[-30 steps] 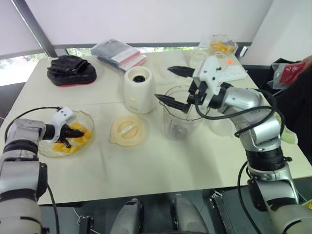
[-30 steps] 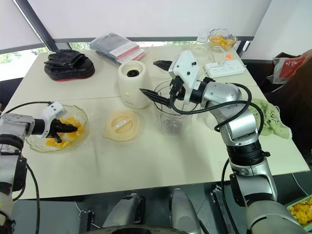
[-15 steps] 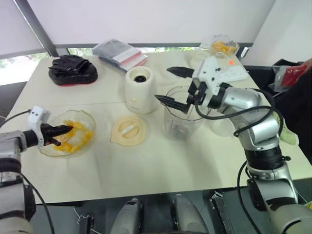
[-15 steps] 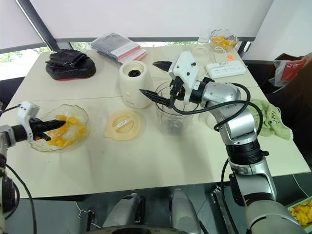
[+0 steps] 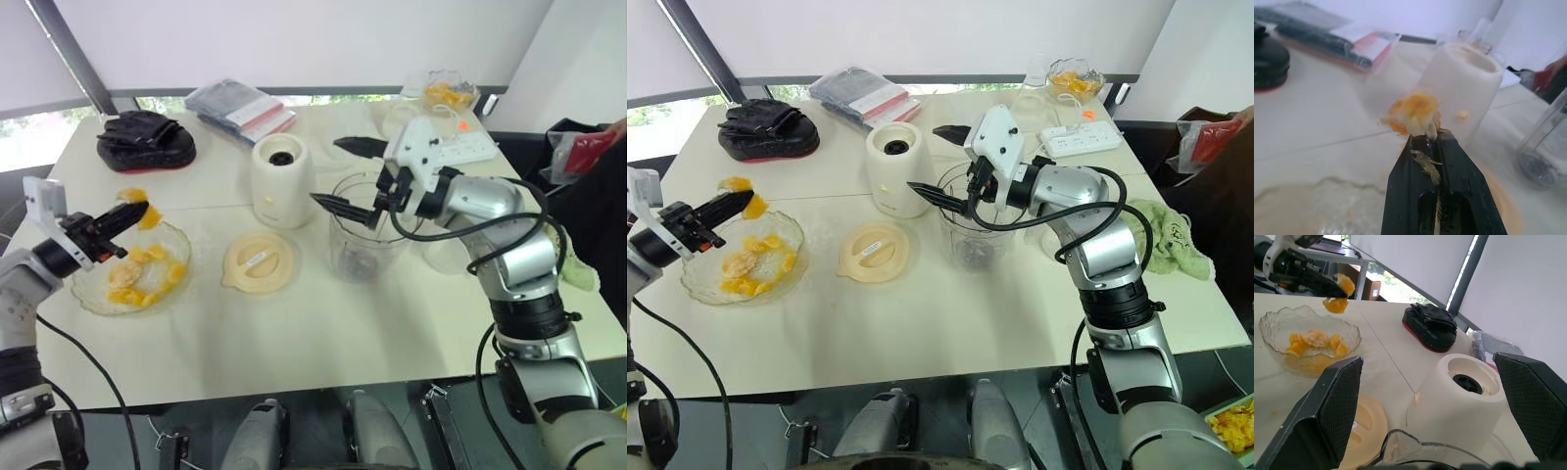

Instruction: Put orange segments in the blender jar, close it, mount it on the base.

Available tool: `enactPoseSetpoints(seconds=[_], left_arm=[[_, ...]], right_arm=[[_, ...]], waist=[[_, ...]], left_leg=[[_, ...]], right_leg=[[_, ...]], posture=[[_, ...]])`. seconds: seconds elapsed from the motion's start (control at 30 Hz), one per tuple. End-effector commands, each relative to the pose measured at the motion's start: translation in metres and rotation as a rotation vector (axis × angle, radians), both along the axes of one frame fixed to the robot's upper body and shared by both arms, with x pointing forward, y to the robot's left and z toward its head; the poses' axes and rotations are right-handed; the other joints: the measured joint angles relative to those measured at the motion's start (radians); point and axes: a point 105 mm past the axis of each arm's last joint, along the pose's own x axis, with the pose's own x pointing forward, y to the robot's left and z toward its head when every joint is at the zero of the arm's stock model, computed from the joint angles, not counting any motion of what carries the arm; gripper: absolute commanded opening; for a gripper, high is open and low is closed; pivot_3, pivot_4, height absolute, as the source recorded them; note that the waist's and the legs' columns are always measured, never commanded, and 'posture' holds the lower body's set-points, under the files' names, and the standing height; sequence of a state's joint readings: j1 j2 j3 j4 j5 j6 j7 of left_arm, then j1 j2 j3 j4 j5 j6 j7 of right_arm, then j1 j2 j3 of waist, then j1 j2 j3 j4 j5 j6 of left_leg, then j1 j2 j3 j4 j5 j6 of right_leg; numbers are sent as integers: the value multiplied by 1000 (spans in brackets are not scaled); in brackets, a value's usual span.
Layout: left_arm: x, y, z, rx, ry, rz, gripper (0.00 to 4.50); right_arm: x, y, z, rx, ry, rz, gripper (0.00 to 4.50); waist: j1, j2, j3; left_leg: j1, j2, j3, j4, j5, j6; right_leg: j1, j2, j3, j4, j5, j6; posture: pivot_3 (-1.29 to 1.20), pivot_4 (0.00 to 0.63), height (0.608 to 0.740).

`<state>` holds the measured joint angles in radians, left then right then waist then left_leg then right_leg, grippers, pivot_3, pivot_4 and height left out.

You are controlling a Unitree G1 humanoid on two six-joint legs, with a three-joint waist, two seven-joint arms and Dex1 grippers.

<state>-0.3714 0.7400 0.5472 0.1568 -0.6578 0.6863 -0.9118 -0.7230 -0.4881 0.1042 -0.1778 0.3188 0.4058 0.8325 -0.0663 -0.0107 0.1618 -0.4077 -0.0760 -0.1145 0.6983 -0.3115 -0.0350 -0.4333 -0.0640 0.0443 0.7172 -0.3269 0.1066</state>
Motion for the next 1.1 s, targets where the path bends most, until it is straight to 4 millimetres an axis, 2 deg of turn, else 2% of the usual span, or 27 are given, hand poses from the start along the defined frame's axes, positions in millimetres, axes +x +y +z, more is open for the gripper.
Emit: enactPoseSetpoints(seconds=[0.03, 0.23, 0.37, 0.53, 0.77, 0.83, 0.97, 1.1], left_arm=[[2, -4, 42, -9, -148, -9, 70], [27, -35, 99, 29, -291, -119, 70], [45, -64, 122, 80, -341, -223, 70], [64, -126, 154, 117, -415, -453, 70], [63, -194, 166, 150, -457, -735, 70], [59, -219, 165, 163, -461, -840, 70], [51, -253, 157, 178, -451, -985, 70], [41, -282, 139, 218, -408, -1137, 70]], right_arm=[[-5, 0, 17, 8, -68, 4, 4500], [-5, -8, 17, 20, -77, -46, 4500], [-7, -13, 15, 29, -80, -85, 4500], [-15, -33, 11, 36, -72, -180, 4500], [-41, -59, 6, 51, -18, -277, 4500], [-52, -66, 6, 49, -2, -307, 4500], [-62, -77, 8, 61, 11, -373, 4500], [-72, -86, 5, 53, 32, -421, 4500]], waist=[[4, 0, 0], [20, 0, 0], [24, 0, 0], [30, -1, 1], [18, -2, 1], [22, -2, 1], [26, -2, 1], [29, -3, 1]], left_leg=[[0, 0, 0, 0, 0, 0], [0, 0, 0, 1, 0, 0], [0, 0, 0, 1, 0, 0], [0, -1, 0, 1, 0, 0], [-1, -1, 1, -1, 0, 0], [-1, -1, 1, -1, 0, 0], [-1, -1, 1, 0, 0, 1], [-1, -1, 1, 0, -1, 1]], right_leg=[[0, 0, 0, 0, 0, 0], [1, 0, 0, -1, 0, 0], [1, 0, -1, -1, 0, 0], [1, 0, -2, -1, 0, 0], [-1, 1, 0, -1, 0, 0], [-1, 2, 0, -1, 0, 0], [0, 1, 0, -1, 0, 0], [1, 1, 0, -1, 0, 0]], posture=[[0, 150, 740], [0, 150, 740], [0, 150, 740], [0, 150, 740], [0, 150, 740], [0, 150, 740], [0, 150, 740], [0, 150, 740]])
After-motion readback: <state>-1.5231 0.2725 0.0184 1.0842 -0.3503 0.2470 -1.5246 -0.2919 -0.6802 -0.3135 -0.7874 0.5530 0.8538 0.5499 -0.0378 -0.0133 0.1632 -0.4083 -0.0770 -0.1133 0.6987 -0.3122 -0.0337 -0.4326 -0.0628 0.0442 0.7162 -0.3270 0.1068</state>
